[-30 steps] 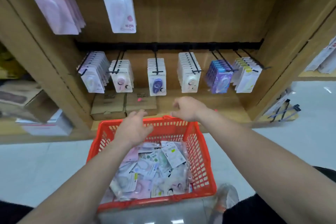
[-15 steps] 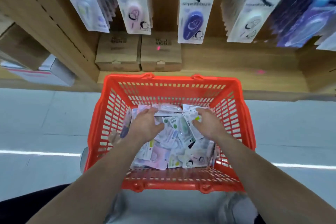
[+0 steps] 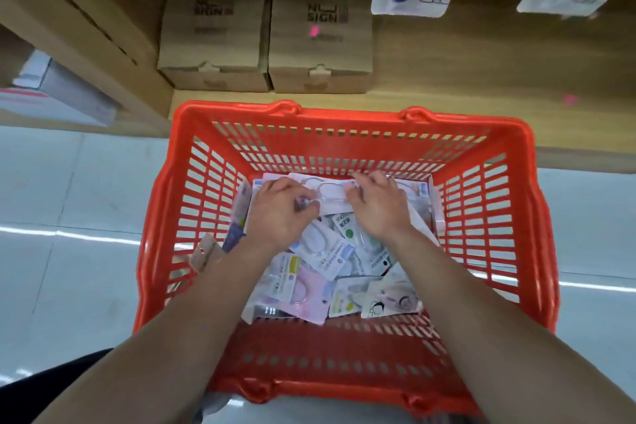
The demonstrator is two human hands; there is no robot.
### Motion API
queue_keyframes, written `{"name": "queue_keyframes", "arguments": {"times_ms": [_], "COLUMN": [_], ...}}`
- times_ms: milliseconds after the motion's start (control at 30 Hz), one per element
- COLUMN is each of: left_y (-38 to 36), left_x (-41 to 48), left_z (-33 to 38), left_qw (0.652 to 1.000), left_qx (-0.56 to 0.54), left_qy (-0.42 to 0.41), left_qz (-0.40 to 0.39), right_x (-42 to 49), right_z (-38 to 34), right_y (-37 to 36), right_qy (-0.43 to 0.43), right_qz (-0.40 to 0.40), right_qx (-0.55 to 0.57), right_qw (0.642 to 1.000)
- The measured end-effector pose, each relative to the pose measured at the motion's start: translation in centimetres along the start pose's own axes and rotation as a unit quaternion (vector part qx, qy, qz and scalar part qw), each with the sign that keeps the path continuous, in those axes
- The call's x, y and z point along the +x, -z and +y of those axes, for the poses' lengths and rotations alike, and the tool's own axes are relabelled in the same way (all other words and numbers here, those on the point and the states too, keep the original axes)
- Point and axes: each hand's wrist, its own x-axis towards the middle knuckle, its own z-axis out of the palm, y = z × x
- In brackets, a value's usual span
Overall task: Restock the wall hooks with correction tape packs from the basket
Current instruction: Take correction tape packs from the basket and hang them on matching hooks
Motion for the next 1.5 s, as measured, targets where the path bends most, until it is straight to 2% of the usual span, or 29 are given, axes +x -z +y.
{"name": "queue_keyframes", "arguments": {"times_ms": [100, 200, 367, 533, 700, 900, 1133, 1300, 1400, 1500], "left_y": [0.2, 0.1, -0.1, 0.4, 0.4, 0.2, 1.5, 2.3, 3.2, 3.9], "left_x": [-0.2, -0.1, 0.4, -0.1, -0.1, -1.1, -2.5, -4.3, -5.7, -7.3], "left_z": [-0.4, -0.8, -1.7, -2.0, -2.1, -1.6, -0.6, 0.1, 1.1, 3.0], "left_qw": [0.996, 0.987, 0.988, 0.977, 0.96, 0.934, 0.903, 0.879, 0.853, 0.836], "left_qx": [-0.059, -0.061, -0.023, -0.116, -0.192, -0.295, -0.392, -0.438, -0.488, -0.528], "left_qy": [0.024, 0.105, 0.143, 0.167, 0.196, 0.191, 0.169, 0.164, 0.176, 0.149], "left_qz": [0.063, 0.105, 0.049, 0.061, 0.058, 0.056, 0.043, 0.088, 0.053, -0.021], "right_x": [0.1, -0.1, 0.3, 1.0, 0.0, -1.7, -5.0, -7.6, -9.2, -10.6], "right_z": [-0.2, -0.2, 0.0, -0.4, -0.1, -0.7, -0.4, 1.0, 1.4, 0.9], "right_y": [-0.3, -0.3, 0.4, 1.1, 0.9, 0.9, 1.4, 3.3, 4.3, 4.6], "right_qy": [0.006, 0.018, 0.025, 0.026, 0.005, 0.051, 0.014, -0.018, -0.03, -0.024], "right_qz": [-0.019, -0.038, -0.083, -0.132, -0.17, -0.198, -0.137, -0.049, 0.003, -0.005], "right_qx": [-0.003, 0.017, 0.004, 0.046, 0.203, 0.224, 0.368, 0.46, 0.49, 0.508], "right_qw": [1.0, 0.999, 0.996, 0.99, 0.964, 0.953, 0.919, 0.886, 0.871, 0.861]}}
